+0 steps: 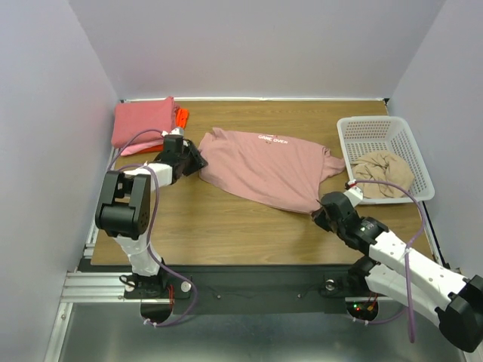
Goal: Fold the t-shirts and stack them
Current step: Flatten the tshirt out
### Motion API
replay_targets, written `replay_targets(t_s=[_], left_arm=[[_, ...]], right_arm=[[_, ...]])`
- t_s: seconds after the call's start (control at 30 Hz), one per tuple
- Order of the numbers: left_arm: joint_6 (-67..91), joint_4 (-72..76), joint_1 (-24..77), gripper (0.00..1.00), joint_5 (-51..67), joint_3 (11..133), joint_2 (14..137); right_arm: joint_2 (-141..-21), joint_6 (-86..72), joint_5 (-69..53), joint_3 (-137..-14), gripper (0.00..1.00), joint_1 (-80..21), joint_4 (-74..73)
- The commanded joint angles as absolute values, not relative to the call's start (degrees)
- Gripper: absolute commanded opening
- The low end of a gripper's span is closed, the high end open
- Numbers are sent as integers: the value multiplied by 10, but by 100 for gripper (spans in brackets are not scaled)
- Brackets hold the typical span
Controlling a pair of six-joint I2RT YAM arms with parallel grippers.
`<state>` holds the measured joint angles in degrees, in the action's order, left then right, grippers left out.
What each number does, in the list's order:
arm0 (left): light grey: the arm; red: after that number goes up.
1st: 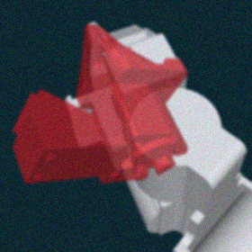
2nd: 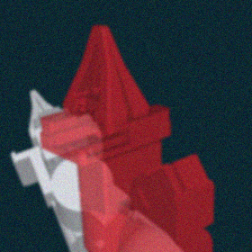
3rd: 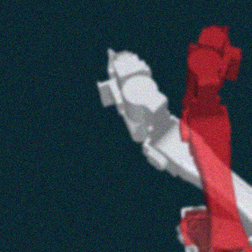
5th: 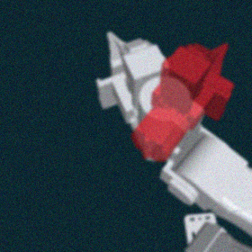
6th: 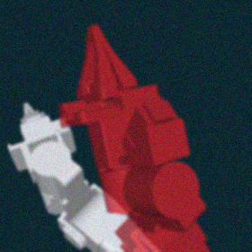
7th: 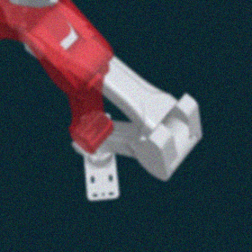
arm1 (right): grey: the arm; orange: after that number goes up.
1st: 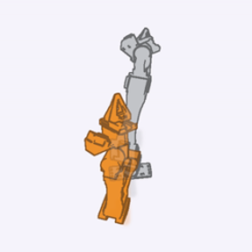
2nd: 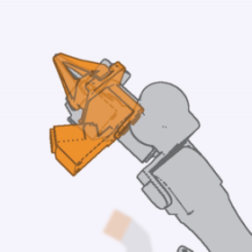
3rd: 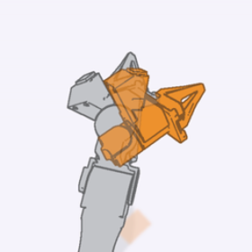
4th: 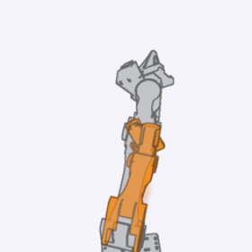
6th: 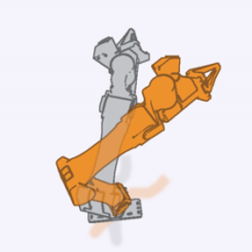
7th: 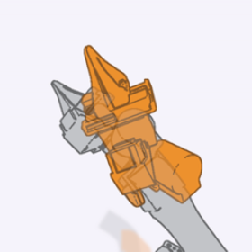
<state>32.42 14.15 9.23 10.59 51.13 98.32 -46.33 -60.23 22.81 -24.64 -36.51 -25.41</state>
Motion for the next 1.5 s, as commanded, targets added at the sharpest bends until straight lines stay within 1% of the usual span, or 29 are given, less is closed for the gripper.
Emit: replay_targets(t_s=[0.0, 0.03, 0.07, 0.17, 0.23, 0.3, 0.33, 0.37, 0.4, 0.47, 0.5, 0.57, 0.6, 0.67, 0.73, 0.77, 0.83, 0.87, 0.93, 0.97, 1.0, 1.1, 1.2, 1.3, 1.37, 1.4, 1.47], left_arm=[[315, 157, 94, 30, 162, 537, 1013], [316, 158, 94, 8, 168, 538, 1013], [313, 163, 94, 0, 188, 535, 1006], [308, 177, 95, 0, 213, 515, 973], [311, 166, 95, 0, 211, 504, 913], [322, 154, 97, 0, 194, 485, 825], [326, 136, 102, 0, 173, 480, 758], [326, 136, 105, 0, 173, 481, 758], [330, 109, 108, 0, 148, 485, 691], [330, 69, 119, 0, 128, 512, 630], [332, 54, 129, 0, 114, 526, 576], [330, 33, 138, 0, 107, 559, 533], [333, 9, 143, 0, 101, 596, 502], [333, -24, 145, 0, 98, 658, 476], [338, -42, 145, 0, 91, 702, 466], [338, -56, 145, 0, 94, 747, 461], [335, -72, 145, 0, 105, 798, 461], [331, -85, 145, 0, 116, 849, 462], [327, -103, 145, 0, 119, 902, 466], [324, -115, 145, 0, 115, 958, 468], [316, -140, 145, 0, 102, 986, 475], [300, -174, 145, 0, 70, 1072, 492], [289, -199, 145, 0, 44, 1126, 523], [281, -203, 145, 0, 31, 1136, 562], [274, -200, 145, 0, 19, 1132, 586], [272, -199, 145, 0, 5, 1129, 612], [260, -192, 144, 0, -32, 1131, 641]], right_arm=[[-446, -606, 270, -254, 0, -370, -262], [-445, -604, 277, -256, 1, -370, -261], [-446, -599, 281, -264, 0, -370, -261], [-444, -584, 299, -288, 0, -370, -260], [-437, -561, 323, -315, 0, -370, -259], [-424, -528, 357, -366, 0, -370, -259], [-419, -514, 381, -412, 0, -370, -259], [-417, -499, 381, -412, 0, -370, -259], [-412, -484, 391, -458, 0, -370, -257], [-403, -436, 410, -510, 0, -370, -250], [-402, -419, 409, -557, 0, -370, -237], [-403, -378, 397, -604, 0, -371, -229], [-409, -365, 374, -656, 0, -370, -222], [-417, -332, 339, -709, 0, -370, -217], [-435, -309, 290, -758, 0, -371, -207], [-445, -290, 279, -818, 0, -370, -205], [-476, -273, 242, -879, 0, -371, -206], [-486, -261, 228, -935, 0, -370, -206], [-512, -253, 183, -989, 0, -370, -207], [-519, -251, 174, -1011, 0, -370, -207], [-528, -250, 167, -1055, 0, -370, -210], [-555, -245, 149, -1114, 0, -370, -214], [-576, -234, 156, -1139, 0, -370, -214], [-607, -215, 198, -1154, 0, -371, -214], [-630, -195, 256, -1157, 0, -370, -213], [-667, -186, 297, -1160, 0, -370, -213], [-713, -154, 333, -1179, 0, -371, -211]])
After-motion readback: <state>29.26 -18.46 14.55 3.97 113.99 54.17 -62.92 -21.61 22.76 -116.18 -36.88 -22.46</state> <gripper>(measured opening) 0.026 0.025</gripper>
